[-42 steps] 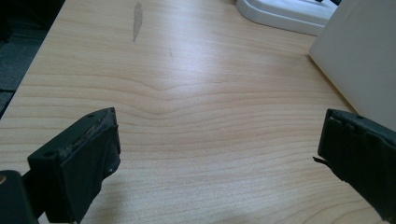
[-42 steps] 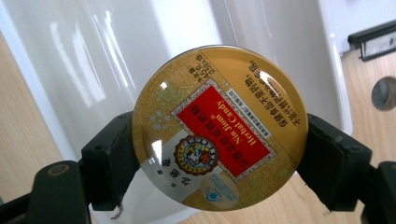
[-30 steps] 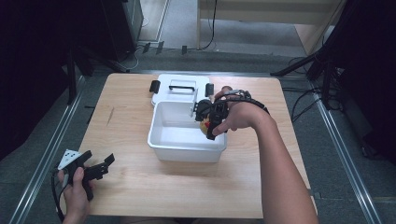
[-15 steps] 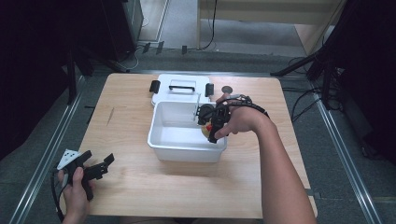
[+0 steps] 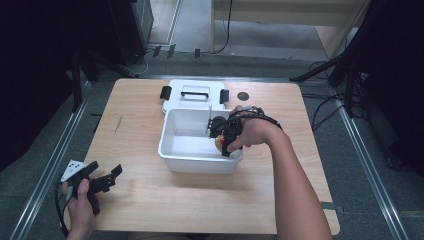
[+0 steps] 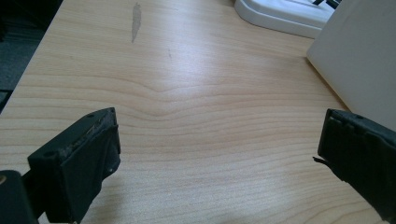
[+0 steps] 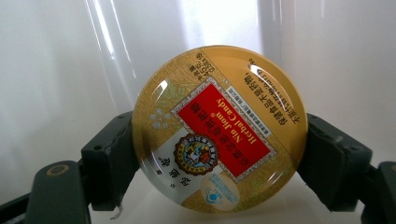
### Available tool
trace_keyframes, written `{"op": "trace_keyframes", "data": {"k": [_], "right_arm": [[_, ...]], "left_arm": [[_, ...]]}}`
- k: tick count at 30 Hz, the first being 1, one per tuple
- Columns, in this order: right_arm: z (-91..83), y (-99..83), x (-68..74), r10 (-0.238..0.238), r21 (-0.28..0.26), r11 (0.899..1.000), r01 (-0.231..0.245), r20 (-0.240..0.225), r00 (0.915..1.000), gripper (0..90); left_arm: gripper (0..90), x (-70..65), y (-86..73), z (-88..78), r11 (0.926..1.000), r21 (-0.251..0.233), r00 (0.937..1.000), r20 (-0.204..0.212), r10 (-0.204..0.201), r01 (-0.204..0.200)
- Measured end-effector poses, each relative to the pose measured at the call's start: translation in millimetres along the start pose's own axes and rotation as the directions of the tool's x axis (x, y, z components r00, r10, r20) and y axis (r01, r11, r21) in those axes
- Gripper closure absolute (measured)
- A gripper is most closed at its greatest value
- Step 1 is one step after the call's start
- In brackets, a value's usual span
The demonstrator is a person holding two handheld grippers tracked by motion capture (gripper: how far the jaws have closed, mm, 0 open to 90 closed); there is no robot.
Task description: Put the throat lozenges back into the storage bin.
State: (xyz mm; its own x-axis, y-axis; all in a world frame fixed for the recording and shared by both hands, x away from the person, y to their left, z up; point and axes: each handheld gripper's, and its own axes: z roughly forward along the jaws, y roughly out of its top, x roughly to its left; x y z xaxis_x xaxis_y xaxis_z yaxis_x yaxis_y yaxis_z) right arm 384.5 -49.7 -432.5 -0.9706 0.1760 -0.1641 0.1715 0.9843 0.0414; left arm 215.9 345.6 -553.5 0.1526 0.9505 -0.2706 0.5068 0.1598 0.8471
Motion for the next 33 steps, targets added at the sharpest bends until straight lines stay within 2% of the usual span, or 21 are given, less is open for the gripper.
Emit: {"op": "trace_keyframes", "data": {"k": [1,5,20,26,33], "right_arm": [[0.9,0.7,0.9,0.011,0.011,1.0,-0.011,-0.002,0.9999,20.4],[6.7,3.8,1.0,0.006,0.039,0.999,-0.005,-0.03,0.9995,20.5],[13.3,8.0,-1.1,-0.012,0.098,0.995,0.016,-0.044,0.9989,19.6],[12.8,7.5,-1.9,-0.009,0.092,0.996,0.013,-0.045,0.999,18.3],[4.1,4.1,-3.3,0.002,0.051,0.999,0.0,-0.045,0.999,20.6]], "left_arm": [[0.0,0.0,0.0,0.0,1.0,0.001,1.0,0.001,0.0,0.0],[0.0,0.5,0.1,0.1,1.0,-0.002,1.0,0.0,-0.003,0.003],[0.0,0.9,0.0,-0.2,1.0,-0.004,1.0,0.005,-0.005,0.005],[0.0,1.1,0.0,-0.3,1.0,-0.005,1.0,0.006,-0.005,0.005],[0.0,0.9,0.0,-0.3,1.0,-0.005,1.0,0.005,-0.005,0.005]]}}
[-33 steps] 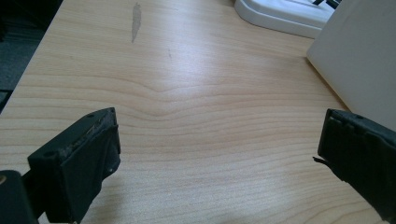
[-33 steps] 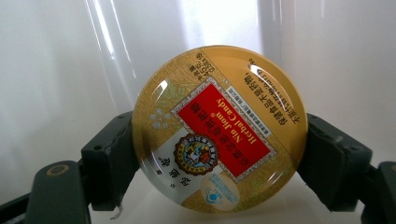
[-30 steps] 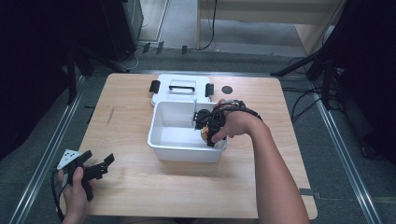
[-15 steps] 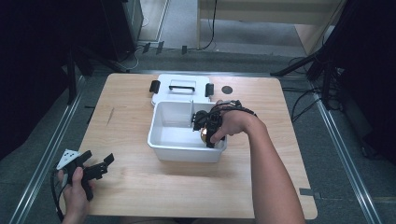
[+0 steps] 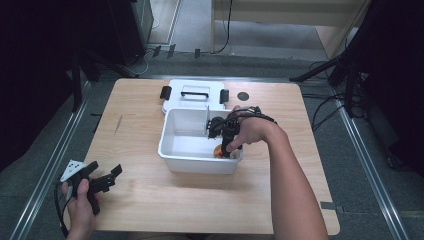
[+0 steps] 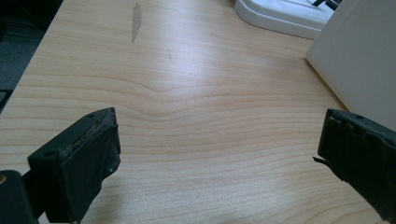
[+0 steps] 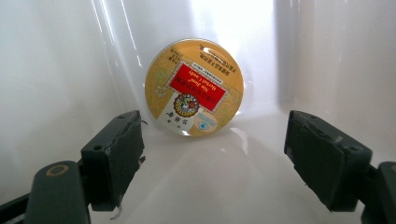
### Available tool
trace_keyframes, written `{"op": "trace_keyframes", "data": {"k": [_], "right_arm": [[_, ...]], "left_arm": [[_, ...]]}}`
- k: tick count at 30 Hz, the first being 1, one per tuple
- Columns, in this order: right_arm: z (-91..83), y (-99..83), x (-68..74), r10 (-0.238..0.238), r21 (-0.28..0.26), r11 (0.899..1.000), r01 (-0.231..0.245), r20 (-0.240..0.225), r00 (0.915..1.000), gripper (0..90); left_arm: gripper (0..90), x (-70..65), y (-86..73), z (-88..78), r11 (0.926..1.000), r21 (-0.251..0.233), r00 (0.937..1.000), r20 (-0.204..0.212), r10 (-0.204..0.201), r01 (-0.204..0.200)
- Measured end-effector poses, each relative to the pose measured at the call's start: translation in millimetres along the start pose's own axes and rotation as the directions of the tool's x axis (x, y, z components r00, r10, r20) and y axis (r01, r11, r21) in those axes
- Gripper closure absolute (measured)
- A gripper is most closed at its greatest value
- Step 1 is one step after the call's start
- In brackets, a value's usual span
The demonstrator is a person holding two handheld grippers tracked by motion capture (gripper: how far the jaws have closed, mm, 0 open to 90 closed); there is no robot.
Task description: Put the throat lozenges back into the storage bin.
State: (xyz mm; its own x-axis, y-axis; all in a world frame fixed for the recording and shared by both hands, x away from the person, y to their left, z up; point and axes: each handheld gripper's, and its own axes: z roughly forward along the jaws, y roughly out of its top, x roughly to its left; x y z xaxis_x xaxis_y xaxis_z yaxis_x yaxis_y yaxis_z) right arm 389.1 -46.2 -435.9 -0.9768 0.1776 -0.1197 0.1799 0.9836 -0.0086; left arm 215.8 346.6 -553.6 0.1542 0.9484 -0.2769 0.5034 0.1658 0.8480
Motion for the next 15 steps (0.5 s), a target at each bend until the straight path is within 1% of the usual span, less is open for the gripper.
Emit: {"op": "trace_keyframes", "data": {"k": [2,6,8,9,11,12,13,14,15], "right_arm": [[-3.0,-1.3,-0.1,0.009,-0.009,1.0,-0.009,0.004,1.0,21.4],[-8.9,-3.4,-1.2,0.003,-0.022,1.0,-0.003,0.012,0.9999,21.9],[-16.8,-5.0,0.0,0.019,-0.031,0.999,-0.019,0.018,0.9996,22.2],[-16.8,-5.0,0.0,0.019,-0.031,0.999,-0.019,0.018,0.9996,22.2],[-22.4,-6.0,-0.2,0.011,-0.046,0.999,-0.009,0.024,0.9997,22.2],[-28.6,-7.0,1.6,0.019,-0.05,0.999,-0.017,0.029,0.9994,21.9],[-28.6,-7.0,1.6,0.019,-0.05,0.999,-0.017,0.029,0.9994,21.9],[-34.1,-8.0,1.7,0.012,-0.061,0.998,-0.01,0.035,0.9993,21.6],[-34.1,-8.0,1.7,0.012,-0.061,0.998,-0.01,0.035,0.9993,21.6]], "left_arm": [[0.0,-0.1,0.0,0.0,1.0,0.0,1.0,-0.001,0.0,0.0],[0.0,0.0,0.0,0.1,1.0,-0.002,1.0,-0.001,0.002,-0.002],[0.0,-0.2,0.0,0.2,1.0,-0.003,1.0,-0.002,-0.001,0.001],[0.0,-0.2,0.0,0.2,1.0,-0.003,1.0,-0.002,-0.001,0.001],[0.0,-0.2,0.0,0.2,1.0,-0.003,1.0,-0.002,0.0,0.0],[0.0,-0.1,0.0,0.2,1.0,-0.004,1.0,-0.002,0.0,0.0],[0.0,-0.1,0.0,0.2,1.0,-0.004,1.0,-0.002,0.0,0.0],[0.0,-0.1,0.0,0.2,1.0,-0.004,1.0,-0.002,0.0,0.0],[0.0,-0.2,0.0,0.2,1.0,-0.004,1.0,-0.002,0.0,0.0]]}}
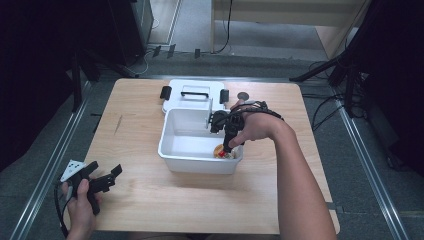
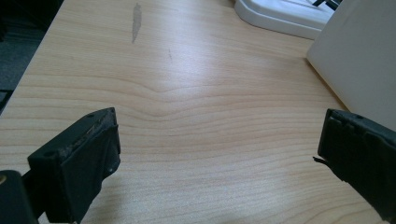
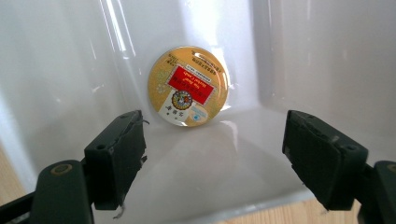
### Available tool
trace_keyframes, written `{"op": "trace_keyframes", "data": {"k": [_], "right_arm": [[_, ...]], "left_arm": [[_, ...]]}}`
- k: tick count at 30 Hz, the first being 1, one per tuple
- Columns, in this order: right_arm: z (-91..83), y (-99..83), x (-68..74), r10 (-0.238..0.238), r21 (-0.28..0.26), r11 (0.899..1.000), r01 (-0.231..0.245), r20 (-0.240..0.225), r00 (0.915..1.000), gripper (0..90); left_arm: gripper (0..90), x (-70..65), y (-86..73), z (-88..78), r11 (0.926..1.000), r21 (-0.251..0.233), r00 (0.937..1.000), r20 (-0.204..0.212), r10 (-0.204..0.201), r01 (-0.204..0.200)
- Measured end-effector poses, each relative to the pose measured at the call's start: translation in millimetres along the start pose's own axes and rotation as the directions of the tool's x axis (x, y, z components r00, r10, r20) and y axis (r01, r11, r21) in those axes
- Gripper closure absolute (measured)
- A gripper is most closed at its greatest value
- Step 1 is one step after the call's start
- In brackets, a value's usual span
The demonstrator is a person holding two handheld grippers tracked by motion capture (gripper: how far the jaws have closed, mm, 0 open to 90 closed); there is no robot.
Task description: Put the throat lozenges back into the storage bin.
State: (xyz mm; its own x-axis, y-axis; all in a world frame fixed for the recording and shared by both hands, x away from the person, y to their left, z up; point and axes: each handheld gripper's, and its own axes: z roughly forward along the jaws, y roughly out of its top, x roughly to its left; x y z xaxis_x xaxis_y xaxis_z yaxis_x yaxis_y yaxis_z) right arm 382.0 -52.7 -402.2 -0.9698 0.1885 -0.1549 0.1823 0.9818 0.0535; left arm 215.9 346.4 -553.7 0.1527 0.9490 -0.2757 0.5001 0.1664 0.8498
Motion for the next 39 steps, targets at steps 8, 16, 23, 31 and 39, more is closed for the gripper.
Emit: {"op": "trace_keyframes", "data": {"k": [8,16,23,31,39], "right_arm": [[-23.4,-6.8,-1.0,0.042,-0.017,0.999,-0.041,0.02,0.9989,19.9],[-45.5,-19.6,-4.1,0.106,-0.069,0.992,-0.103,0.042,0.9935,13.8],[-57.5,-38.3,-6.8,0.22,-0.081,0.974,-0.214,0.081,0.9722,7.4],[-61.2,-60.1,-11.5,0.33,-0.103,0.941,-0.323,0.056,0.9423,0.0],[-56.1,-93.3,-16.7,0.472,-0.155,0.873,-0.463,0.03,0.881,0.0]], "left_arm": [[0.0,-0.1,0.0,-0.1,1.0,0.001,1.0,0.0,0.0,0.0],[0.0,-0.3,0.0,-0.1,1.0,0.002,1.0,-0.002,0.0,0.0],[0.0,-0.3,0.0,-0.1,1.0,0.001,1.0,-0.001,0.001,-0.001],[0.0,-0.3,0.0,-0.1,1.0,0.001,1.0,-0.001,0.001,-0.001],[0.0,-0.5,-0.1,-0.2,1.0,0.0,1.0,-0.004,0.003,-0.003]]}}
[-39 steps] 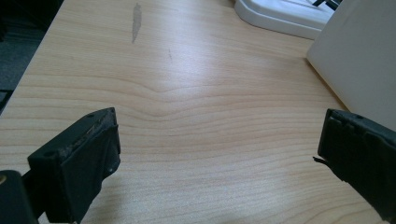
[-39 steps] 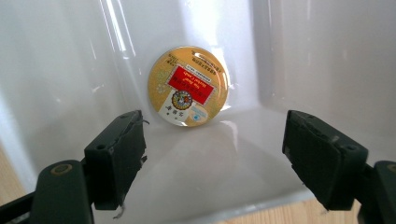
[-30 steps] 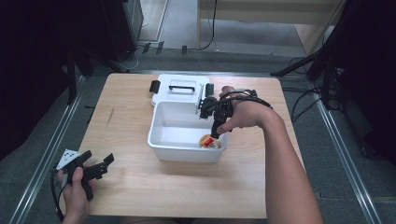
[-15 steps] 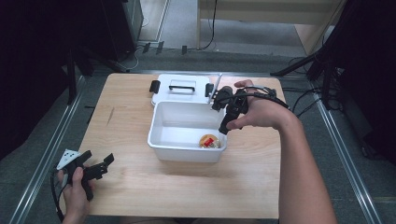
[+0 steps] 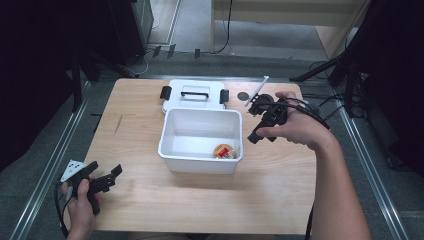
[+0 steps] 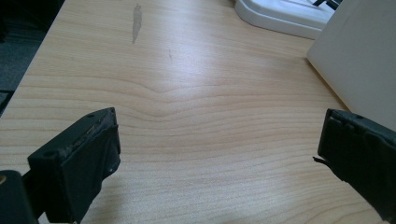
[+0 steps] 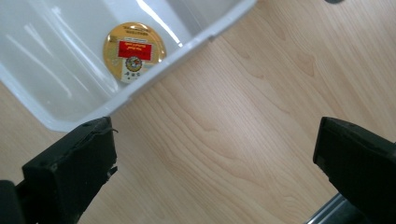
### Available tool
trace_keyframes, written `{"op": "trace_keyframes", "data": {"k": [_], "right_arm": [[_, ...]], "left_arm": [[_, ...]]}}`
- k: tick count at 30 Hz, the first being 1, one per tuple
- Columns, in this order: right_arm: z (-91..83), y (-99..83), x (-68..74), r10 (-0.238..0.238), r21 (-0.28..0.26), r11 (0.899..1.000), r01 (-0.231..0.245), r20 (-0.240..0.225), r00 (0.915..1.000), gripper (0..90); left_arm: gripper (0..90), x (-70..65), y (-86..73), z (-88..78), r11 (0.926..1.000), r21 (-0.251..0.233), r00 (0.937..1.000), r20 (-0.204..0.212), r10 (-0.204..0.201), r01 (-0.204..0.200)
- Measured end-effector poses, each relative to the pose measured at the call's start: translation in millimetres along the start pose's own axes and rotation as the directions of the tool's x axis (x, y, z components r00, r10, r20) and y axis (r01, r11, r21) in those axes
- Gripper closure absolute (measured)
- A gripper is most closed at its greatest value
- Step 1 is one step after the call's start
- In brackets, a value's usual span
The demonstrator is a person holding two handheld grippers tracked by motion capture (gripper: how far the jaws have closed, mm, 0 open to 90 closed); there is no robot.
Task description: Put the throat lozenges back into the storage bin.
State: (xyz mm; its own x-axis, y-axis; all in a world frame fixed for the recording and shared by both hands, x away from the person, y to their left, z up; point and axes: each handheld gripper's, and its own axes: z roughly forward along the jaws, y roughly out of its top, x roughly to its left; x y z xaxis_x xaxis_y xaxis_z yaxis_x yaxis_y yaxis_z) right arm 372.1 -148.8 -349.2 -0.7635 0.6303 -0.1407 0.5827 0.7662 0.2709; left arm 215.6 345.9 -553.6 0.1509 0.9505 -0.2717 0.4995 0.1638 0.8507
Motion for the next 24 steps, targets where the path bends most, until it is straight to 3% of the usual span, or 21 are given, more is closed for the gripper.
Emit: {"op": "trace_keyframes", "data": {"k": [2,4,9,12,16,18,24], "right_arm": [[1.7,-13.0,-8.6,0.061,-0.035,0.998,-0.061,0.007,0.9981,0.0],[2.3,-17.4,-11.0,0.088,-0.046,0.995,-0.087,0.007,0.9961,0.0],[8.7,-40.1,-18.8,0.192,-0.095,0.977,-0.19,0.014,0.9813,0.0],[14.6,-57.7,-20.4,0.23,-0.106,0.968,-0.226,0.024,0.9729,0.0],[17.1,-69.9,-18.5,0.248,-0.115,0.963,-0.242,0.038,0.9681,0.0],[20.8,-82.5,-17.2,0.284,-0.136,0.952,-0.275,0.048,0.9576,0.0],[32.9,-105.1,-15.1,0.322,-0.169,0.937,-0.307,0.068,0.9444,0.0]], "left_arm": [[0.0,0.1,0.0,-0.2,1.0,0.003,1.0,-0.001,0.003,-0.003],[0.0,0.1,0.0,-0.3,1.0,0.003,1.0,-0.001,0.002,-0.002],[0.0,-0.4,-0.2,-0.1,1.0,0.003,1.0,0.0,0.001,-0.001],[0.0,-0.8,-0.3,-0.1,1.0,0.004,1.0,-0.002,0.002,-0.002],[0.0,-1.2,-0.3,-0.1,1.0,0.005,1.0,-0.003,0.003,-0.003],[0.0,-0.9,-0.2,-0.1,1.0,0.005,1.0,-0.004,0.005,-0.005],[0.0,-1.1,-0.1,0.1,0.9999,0.007,0.9999,-0.005,0.009,-0.009]]}}
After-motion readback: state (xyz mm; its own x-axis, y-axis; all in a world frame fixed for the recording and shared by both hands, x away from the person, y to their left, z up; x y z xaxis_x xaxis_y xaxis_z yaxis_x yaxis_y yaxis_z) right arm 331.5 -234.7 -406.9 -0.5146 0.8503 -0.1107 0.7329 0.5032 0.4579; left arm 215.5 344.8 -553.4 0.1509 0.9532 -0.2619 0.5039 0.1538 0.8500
